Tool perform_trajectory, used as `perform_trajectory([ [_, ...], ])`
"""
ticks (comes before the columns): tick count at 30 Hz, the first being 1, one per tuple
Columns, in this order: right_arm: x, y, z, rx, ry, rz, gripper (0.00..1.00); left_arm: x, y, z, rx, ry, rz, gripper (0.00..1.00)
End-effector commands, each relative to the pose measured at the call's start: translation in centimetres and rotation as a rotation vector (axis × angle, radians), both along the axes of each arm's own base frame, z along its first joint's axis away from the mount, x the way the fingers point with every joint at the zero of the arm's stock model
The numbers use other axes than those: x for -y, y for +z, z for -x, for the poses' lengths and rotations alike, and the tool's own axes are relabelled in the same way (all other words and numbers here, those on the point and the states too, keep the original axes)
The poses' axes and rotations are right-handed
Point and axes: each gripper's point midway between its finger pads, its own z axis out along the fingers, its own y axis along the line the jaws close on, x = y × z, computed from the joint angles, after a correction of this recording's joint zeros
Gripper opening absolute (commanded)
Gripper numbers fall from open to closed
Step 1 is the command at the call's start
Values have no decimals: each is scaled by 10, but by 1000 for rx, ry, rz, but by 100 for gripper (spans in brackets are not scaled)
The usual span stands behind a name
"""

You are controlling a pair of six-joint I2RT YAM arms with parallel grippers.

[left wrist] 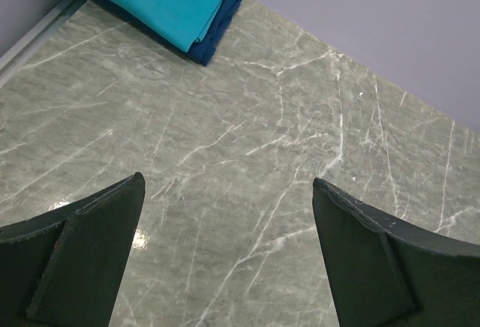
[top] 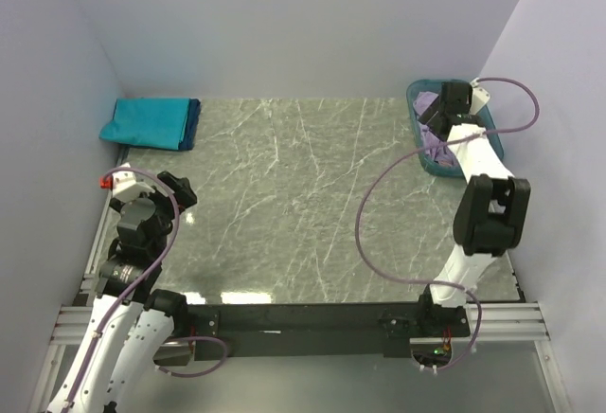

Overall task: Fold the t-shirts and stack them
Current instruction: Grab the tshirt from the pile

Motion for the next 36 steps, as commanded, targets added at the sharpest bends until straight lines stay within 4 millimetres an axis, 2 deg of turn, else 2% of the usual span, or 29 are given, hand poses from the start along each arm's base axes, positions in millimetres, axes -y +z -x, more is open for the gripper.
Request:
perform_trajectory([
  [1, 19, 3, -21, 12, -41, 8, 86, 4, 16, -3, 61, -24, 11, 100],
  [2, 21, -12, -25, -19, -36, 9, 86, 4, 15, -3, 59, -23, 8, 100],
  [4, 30, -21, -29, -35, -48, 4, 84, 4, 15, -3, 59, -21, 6, 99],
  [5, 33, -35, -31, -59, -48, 1, 84, 4, 16, -3, 60, -21, 6, 99],
  [9, 47, -55, -34, -109, -54, 31, 77, 4, 15, -4, 56, -21, 5, 100],
  [12, 51, -56, -36, -121, -35, 50, 63, 4, 15, -3, 57, -24, 6, 100],
  [13, 51, -52, -35, -118, -31, 55, 49, 4, 16, -3, 60, -23, 7, 99],
  [15, 53, -45, -31, -111, -29, 67, 35, 4, 16, -3, 62, -23, 7, 100],
  [16, 52, -40, -31, -99, -25, 72, 23, 5, 16, -3, 62, -26, 8, 99],
  [19, 52, -7, -25, -35, -25, 90, 5, 5, 15, -3, 60, -29, 9, 99],
  [20, 48, 1, -23, -23, -17, 92, 3, 5, 16, -3, 62, -27, 11, 99],
  [24, 32, 56, -16, 69, 13, 121, 0, 5, 16, -2, 63, -27, 12, 99],
  [25, 27, 79, -12, 119, 23, 130, 0, 5, 16, -2, 62, -28, 13, 99],
  [26, 22, 90, -11, 140, 42, 140, 0, 5, 17, -3, 64, -30, 13, 99],
  [28, 4, 123, -7, 206, 92, 141, 0, 6, 18, -2, 67, -31, 14, 99],
  [30, -9, 150, -6, 249, 137, 154, 0, 5, 17, -2, 65, -30, 12, 99],
  [31, -28, 162, -2, 266, 185, 154, 0, 5, 17, -2, 65, -28, 12, 99],
  [32, -31, 172, 0, 275, 207, 175, 0, 5, 17, -2, 64, -27, 11, 99],
  [34, -74, 201, 6, 332, 310, 181, 0, 5, 16, -2, 62, -27, 9, 99],
  [36, -99, 228, 13, 390, 385, 182, 0, 5, 17, -2, 63, -29, 10, 99],
])
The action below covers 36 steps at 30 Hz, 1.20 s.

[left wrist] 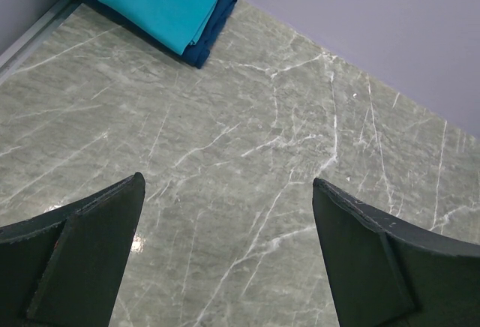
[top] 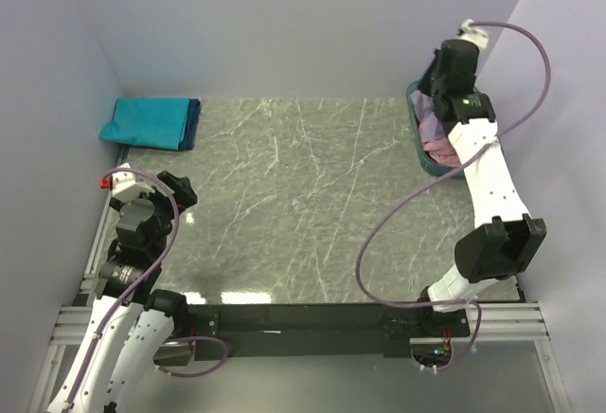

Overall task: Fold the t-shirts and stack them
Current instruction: Grab the tshirt from the pile, then move the tshirt to the center of the board

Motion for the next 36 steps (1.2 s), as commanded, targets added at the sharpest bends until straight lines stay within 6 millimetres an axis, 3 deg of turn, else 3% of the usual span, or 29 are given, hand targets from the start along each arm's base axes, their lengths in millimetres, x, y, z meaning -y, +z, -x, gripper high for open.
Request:
perform_trajectory([
  [1, -57, 75, 24, 143, 186, 23, 0, 3, 12, -2, 44, -15, 5, 99],
  [2, -86, 86, 31, 165, 277, 12, 0, 3, 13, -2, 46, -15, 5, 99],
  [4, -115, 118, 45, 236, 372, -2, 0, 3, 12, -2, 44, -15, 5, 99],
  [5, -145, 128, 55, 257, 469, -14, 0, 2, 12, -2, 44, -13, 5, 100],
  [6, -162, 151, 66, 309, 532, -28, 0, 3, 12, -2, 43, -15, 5, 99],
  [9, -217, 187, 99, 408, 762, -90, 0, 2, 12, -2, 43, -12, 4, 100],
  [10, -225, 206, 112, 476, 811, -108, 0, 2, 12, -2, 40, -8, 4, 99],
  [12, -252, 219, 138, 524, 978, -170, 0, 1, 12, -2, 42, -7, 4, 99],
  [13, -257, 235, 150, 584, 1038, -193, 0, 1, 12, -1, 41, -5, 5, 100],
  [16, -271, 254, 181, 644, 1193, -256, 0, 1, 13, -1, 44, -2, 7, 99],
  [17, -271, 258, 186, 659, 1203, -266, 0, 0, 13, -1, 44, -2, 7, 99],
  [18, -272, 248, 182, 643, 1196, -270, 0, 0, 13, -1, 44, 0, 7, 99],
  [19, -261, 258, 186, 690, 1145, -269, 0, 0, 13, -1, 44, 0, 7, 99],
  [20, -256, 252, 180, 686, 1103, -260, 0, 0, 13, -1, 46, 1, 7, 100],
  [21, -253, 231, 169, 641, 1057, -254, 0, 0, 13, -1, 46, 1, 7, 99],
  [23, -232, 209, 152, 589, 922, -223, 0, 0, 13, -1, 44, -2, 5, 99],
  [24, -230, 175, 139, 510, 887, -212, 0, 1, 13, -1, 45, -5, 6, 99],
  [25, -221, 159, 135, 474, 847, -203, 0, 1, 13, -1, 44, -5, 6, 100],
  [26, -211, 117, 122, 384, 799, -197, 0, 1, 12, -2, 42, -7, 4, 99],
  [28, -192, 80, 117, 317, 747, -196, 0, 2, 12, -2, 40, -11, 6, 99],
  [29, -169, 58, 108, 268, 667, -220, 0, 3, 11, -2, 37, -14, 6, 99],
  [30, -154, 9, 104, 167, 594, -241, 0, 3, 10, -3, 36, -16, 6, 99],
  [31, -140, -13, 104, 117, 530, -264, 0, 4, 10, -3, 36, -19, 7, 99],
  [32, -114, -59, 103, 16, 395, -323, 0, 5, 10, -4, 34, -23, 6, 99],
  [35, -75, -133, 115, -181, 176, -329, 12, 9, 6, -7, 21, -42, 5, 99],
  [36, -68, -145, 116, -215, 141, -300, 27, 11, 5, -8, 18, -53, 6, 99],
])
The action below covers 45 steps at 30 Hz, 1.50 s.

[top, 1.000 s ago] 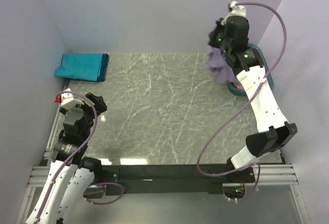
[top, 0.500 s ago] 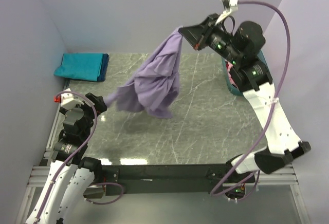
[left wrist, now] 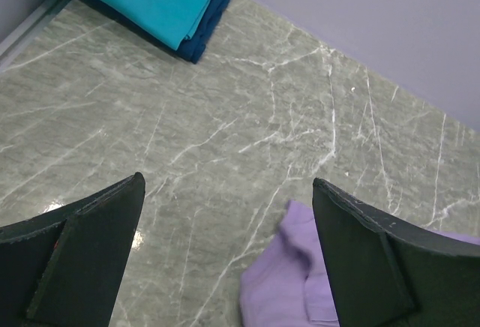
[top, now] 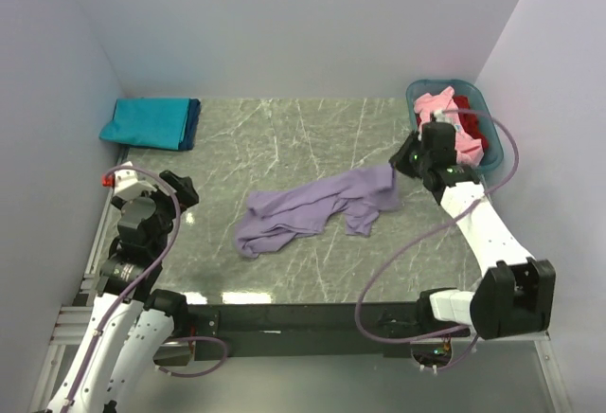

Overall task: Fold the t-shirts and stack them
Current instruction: Move the tshirt to the center of the board, then flatten the tshirt out

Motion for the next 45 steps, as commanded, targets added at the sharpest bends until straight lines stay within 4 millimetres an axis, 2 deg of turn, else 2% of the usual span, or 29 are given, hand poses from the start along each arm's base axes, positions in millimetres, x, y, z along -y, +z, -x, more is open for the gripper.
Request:
perform_trajectory([
  [1, 34, -23, 9, -84, -167, 75, 36, 11, 5, -7, 20, -54, 6, 99],
  [2, 32, -22, 9, -85, -153, 92, 43, 15, 1, -9, 9, -76, 10, 99],
  [3, 19, -21, 11, -82, -111, 115, 53, 18, -1, -10, 0, -85, 15, 99],
  [4, 19, -19, 12, -77, -98, 173, 57, 20, -3, -11, -12, -92, 31, 100],
  [6, -3, -7, 12, -30, -19, 229, 64, 32, -13, -14, -65, -144, 51, 99],
  [7, -33, -2, 16, 4, 79, 249, 64, 37, -16, -15, -86, -160, 70, 99],
  [9, -69, -1, 21, 42, 265, 274, 65, 50, -34, -17, -172, -214, 95, 99],
  [10, -94, -1, 27, 73, 377, 270, 65, 54, -41, -18, -204, -228, 110, 99],
  [12, -133, -13, 43, 65, 579, 218, 65, 66, -62, -17, -306, -277, 127, 100],
  [13, -146, -17, 48, 77, 656, 236, 65, 68, -69, -16, -342, -283, 136, 99],
  [14, -169, -18, 62, 86, 754, 235, 65, 72, -81, -17, -401, -292, 143, 99],
  [15, -182, -32, 68, 61, 816, 261, 65, 75, -85, -16, -429, -306, 148, 99],
  [16, -190, -39, 76, 62, 883, 306, 65, 79, -92, -12, -468, -328, 160, 99],
  [17, -210, -40, 89, 75, 948, 330, 65, 84, -102, -10, -514, -347, 171, 98],
  [18, -216, -55, 91, 50, 971, 364, 65, 87, -108, -8, -544, -358, 181, 97],
  [20, -231, -61, 96, 61, 1017, 393, 65, 97, -121, -1, -616, -403, 219, 96],
  [21, -243, -74, 105, 42, 1055, 406, 65, 101, -127, 1, -643, -418, 229, 95],
  [23, -254, -79, 104, 66, 1099, 466, 65, 107, -139, 5, -694, -445, 255, 95],
  [24, -260, -93, 105, 48, 1101, 521, 65, 109, -144, 7, -713, -451, 261, 95],
  [26, -266, -105, 102, 44, 1119, 585, 65, 113, -150, 9, -734, -469, 277, 96],
  [30, -275, -118, 97, 58, 1126, 681, 65, 119, -155, 10, -756, -500, 288, 95],
  [32, -281, -118, 95, 68, 1133, 700, 65, 121, -158, 11, -769, -510, 295, 95],
  [35, -287, -129, 99, 47, 1162, 698, 63, 123, -162, 11, -786, -521, 301, 95],
  [40, -283, -141, 103, 22, 1172, 719, 59, 132, -168, 12, -803, -556, 330, 92],
  [45, -277, -144, 106, 4, 1185, 732, 56, 137, -173, 11, -827, -572, 340, 90],
])
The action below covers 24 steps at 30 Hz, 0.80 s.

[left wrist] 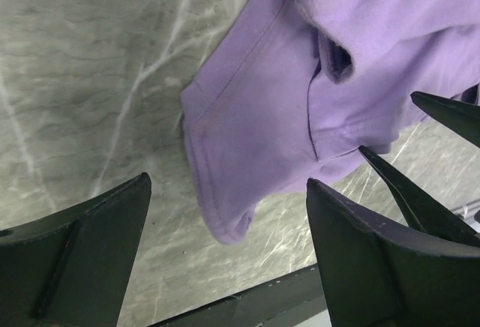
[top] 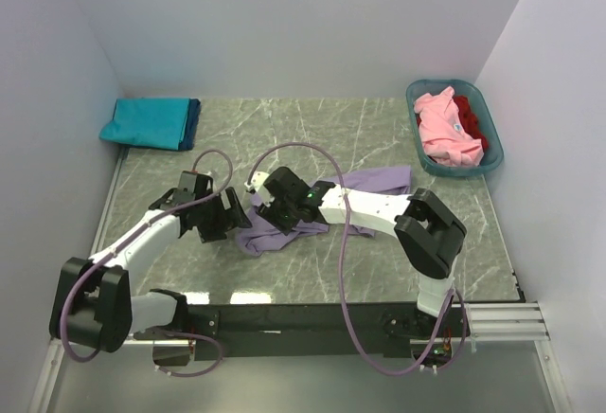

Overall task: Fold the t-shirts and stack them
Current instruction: Flatten the tshirt out

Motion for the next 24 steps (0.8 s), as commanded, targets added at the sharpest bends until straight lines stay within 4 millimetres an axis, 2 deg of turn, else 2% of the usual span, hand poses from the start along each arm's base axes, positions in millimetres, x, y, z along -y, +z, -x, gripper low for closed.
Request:
perform_trajectory([
  [1, -3, 9, -2, 24, 18, 0, 55, 14, 4, -6, 15, -34, 53, 89],
  [8, 2, 7, 9, -11, 53, 15, 55, 24, -4, -6, -12, -59, 60, 85],
  [14, 4, -1, 5, 1, 43, 30, 53, 31, -6, -8, -16, -70, 70, 71],
  [16, 1, -1, 3, 7, 42, 24, 48, 32, -6, -9, -14, -74, 68, 60],
  [17, 0, -2, 2, 5, 40, 25, 42, 32, -5, -8, -12, -76, 67, 55],
  [18, -1, -2, 2, 5, 39, 23, 38, 31, -5, -8, -12, -71, 65, 44],
  [19, -3, 0, 1, 7, 38, 19, 32, 31, -3, -8, -4, -70, 65, 37],
  [20, -3, 3, -1, 12, 35, 13, 16, 30, -2, -9, 0, -63, 60, 24],
  [22, -1, 10, -7, 35, 15, 11, 5, 25, 2, -9, 14, -41, 42, 12],
  [23, 0, 17, -12, 50, 1, -1, 0, 23, 5, -10, 26, -31, 33, 2],
  [24, 0, 23, -17, 72, -13, -6, 0, 21, 7, -9, 30, -16, 27, 1],
])
